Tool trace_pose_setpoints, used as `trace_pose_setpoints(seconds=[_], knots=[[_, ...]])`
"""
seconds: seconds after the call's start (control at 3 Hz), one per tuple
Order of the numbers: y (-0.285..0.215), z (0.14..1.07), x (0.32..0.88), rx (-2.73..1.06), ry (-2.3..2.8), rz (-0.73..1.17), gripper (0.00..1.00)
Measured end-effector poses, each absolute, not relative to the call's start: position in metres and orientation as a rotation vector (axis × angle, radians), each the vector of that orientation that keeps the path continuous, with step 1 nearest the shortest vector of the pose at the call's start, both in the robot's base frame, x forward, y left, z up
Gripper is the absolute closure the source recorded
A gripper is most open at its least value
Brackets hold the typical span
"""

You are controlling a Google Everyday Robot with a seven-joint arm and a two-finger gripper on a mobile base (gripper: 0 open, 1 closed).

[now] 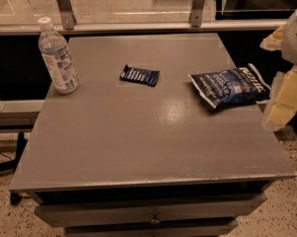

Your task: Pick rxbar blueberry

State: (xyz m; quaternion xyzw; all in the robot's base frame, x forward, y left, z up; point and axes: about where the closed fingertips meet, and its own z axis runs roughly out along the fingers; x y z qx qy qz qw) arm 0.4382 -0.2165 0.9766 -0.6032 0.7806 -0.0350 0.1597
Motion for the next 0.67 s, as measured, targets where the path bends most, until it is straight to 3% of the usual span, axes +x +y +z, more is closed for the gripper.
trace_pose_setpoints(seconds=[0.67], knots=[[-0.204,0.966,0.454,-1.711,2.191,-0.064,0.0]])
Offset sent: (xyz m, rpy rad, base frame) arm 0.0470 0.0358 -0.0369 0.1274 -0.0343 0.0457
